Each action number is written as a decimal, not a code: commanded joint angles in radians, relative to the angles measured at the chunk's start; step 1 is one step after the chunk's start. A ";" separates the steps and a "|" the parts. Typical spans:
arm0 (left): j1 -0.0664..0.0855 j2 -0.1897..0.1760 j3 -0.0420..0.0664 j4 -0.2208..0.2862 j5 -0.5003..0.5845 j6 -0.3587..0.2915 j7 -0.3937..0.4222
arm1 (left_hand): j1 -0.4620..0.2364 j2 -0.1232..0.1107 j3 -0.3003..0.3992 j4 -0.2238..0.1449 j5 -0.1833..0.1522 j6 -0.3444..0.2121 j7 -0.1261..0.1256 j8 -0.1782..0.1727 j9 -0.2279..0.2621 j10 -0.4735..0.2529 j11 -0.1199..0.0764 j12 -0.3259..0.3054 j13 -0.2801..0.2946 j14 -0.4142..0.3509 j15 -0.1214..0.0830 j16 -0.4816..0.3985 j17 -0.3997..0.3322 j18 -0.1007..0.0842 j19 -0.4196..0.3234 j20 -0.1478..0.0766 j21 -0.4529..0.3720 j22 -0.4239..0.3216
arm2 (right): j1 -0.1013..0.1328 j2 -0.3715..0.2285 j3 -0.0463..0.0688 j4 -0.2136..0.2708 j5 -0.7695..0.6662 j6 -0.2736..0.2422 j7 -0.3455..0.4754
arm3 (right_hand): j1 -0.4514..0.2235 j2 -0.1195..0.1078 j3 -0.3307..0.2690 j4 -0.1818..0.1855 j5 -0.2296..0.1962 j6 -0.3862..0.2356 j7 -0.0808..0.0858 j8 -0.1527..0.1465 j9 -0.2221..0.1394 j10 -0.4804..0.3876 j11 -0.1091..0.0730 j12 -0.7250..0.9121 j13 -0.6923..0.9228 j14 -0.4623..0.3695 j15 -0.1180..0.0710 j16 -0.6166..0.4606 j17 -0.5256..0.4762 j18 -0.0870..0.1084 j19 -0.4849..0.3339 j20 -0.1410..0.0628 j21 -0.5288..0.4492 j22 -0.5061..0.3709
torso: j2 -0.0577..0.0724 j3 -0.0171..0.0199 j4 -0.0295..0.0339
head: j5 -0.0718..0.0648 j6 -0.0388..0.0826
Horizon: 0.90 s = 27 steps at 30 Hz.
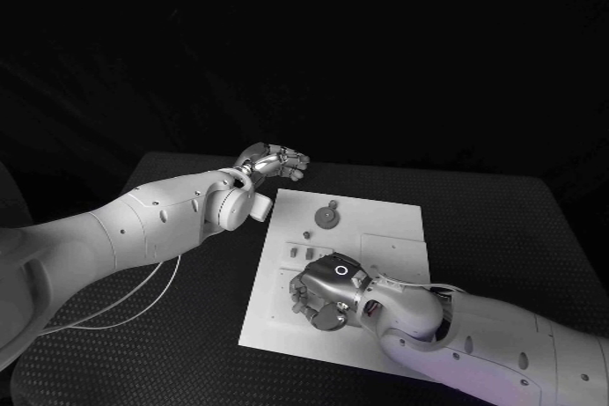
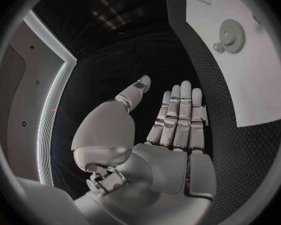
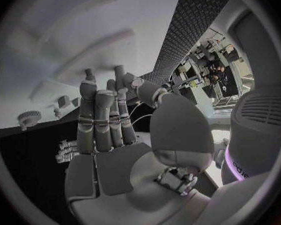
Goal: Assemble the parts on the task board
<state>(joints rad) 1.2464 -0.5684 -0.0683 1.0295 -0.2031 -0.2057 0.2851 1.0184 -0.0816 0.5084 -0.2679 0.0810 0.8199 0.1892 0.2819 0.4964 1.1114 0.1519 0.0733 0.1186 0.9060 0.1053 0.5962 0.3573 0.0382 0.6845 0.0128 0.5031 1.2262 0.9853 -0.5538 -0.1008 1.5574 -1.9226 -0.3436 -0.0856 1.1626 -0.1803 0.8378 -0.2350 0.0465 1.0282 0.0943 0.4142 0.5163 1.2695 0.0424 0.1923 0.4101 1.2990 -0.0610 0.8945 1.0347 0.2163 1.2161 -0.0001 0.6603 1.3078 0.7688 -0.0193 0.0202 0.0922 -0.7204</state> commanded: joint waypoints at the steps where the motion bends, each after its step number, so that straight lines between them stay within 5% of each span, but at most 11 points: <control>1: 0.001 0.001 0.001 0.003 0.005 0.015 0.007 | -0.002 0.010 -0.007 0.000 -0.002 -0.010 0.000 0.004 -0.001 -0.004 0.003 0.006 -0.001 0.002 0.008 -0.005 0.002 0.011 0.004 0.000 -0.004 0.002 | -0.003 0.003 -0.002 0.001 -0.033 0.039 -0.018 | 0.004 -0.001 0.006 -0.001 0.002 0.008 0.002 0.002 0.002 0.031 -0.012 0.002 0.001 -0.016 -0.017 0.006 -0.001 0.045 -0.002 -0.006 0.005 0.024 | 0.000 0.0000 0.0001 | -0.001 0.000; 20: 0.001 0.005 0.001 0.000 0.005 0.019 0.002 | -0.002 0.010 -0.008 0.000 -0.002 -0.010 0.000 0.005 -0.001 -0.004 0.003 0.006 -0.003 0.002 0.008 -0.007 0.004 0.011 0.004 0.000 -0.005 0.002 | -0.002 0.027 -0.002 -0.005 -0.017 0.054 -0.024 | 0.000 -0.007 0.014 0.000 0.002 0.005 0.004 -0.001 0.004 0.026 -0.010 -0.001 0.003 -0.022 -0.016 0.009 -0.003 0.045 -0.009 -0.004 0.010 0.023 | 0.000 -0.0002 -0.0003 | -0.005 -0.002; 24: 0.001 0.006 0.001 -0.001 0.005 0.019 0.002 | -0.003 0.010 -0.008 0.001 -0.002 -0.010 0.000 0.005 -0.002 -0.004 0.003 0.006 -0.003 0.002 0.008 -0.008 0.004 0.011 0.004 0.000 -0.005 0.003 | -0.002 0.027 -0.002 -0.009 -0.001 0.050 -0.023 | -0.003 -0.027 0.041 0.015 0.002 -0.002 0.007 -0.009 0.005 0.017 -0.006 -0.008 0.003 -0.030 -0.012 0.010 -0.010 0.045 -0.019 0.001 0.012 0.022 | 0.001 -0.0002 -0.0007 | -0.006 -0.002; 27: 0.001 0.006 0.001 -0.002 0.005 0.020 0.002 | -0.003 0.010 -0.008 0.001 -0.003 -0.011 0.000 0.005 -0.002 -0.005 0.003 0.006 -0.003 0.002 0.008 -0.008 0.005 0.011 0.004 0.000 -0.006 0.003 | -0.001 0.028 -0.003 -0.011 0.019 0.053 -0.017 | -0.020 -0.068 0.044 0.029 0.003 -0.019 0.014 -0.021 0.002 -0.001 0.002 -0.020 -0.001 -0.038 -0.004 0.007 -0.018 0.045 -0.024 0.004 0.016 0.022 | 0.001 0.0003 -0.0009 | -0.006 -0.003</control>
<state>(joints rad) 1.2465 -0.5653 -0.0684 1.0271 -0.2030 -0.2018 0.2821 1.0185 -0.0816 0.5084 -0.2679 0.0810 0.8157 0.1882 0.2818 0.4956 1.1114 0.1519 0.0733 0.1167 0.9060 0.1054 0.5923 0.3604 0.0382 0.6845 0.0128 0.5031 1.2278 0.9873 -0.5274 -0.1005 1.5486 -1.9278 -0.3196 -0.1088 1.1474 -0.2331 0.8847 -0.2121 0.0464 1.0139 0.1051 0.3973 0.5236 1.2768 0.0406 0.1756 0.4098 1.2743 -0.0533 0.9027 1.0191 0.2161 1.1917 0.0016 0.6692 1.3086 0.7692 -0.0195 0.0196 0.0860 -0.7227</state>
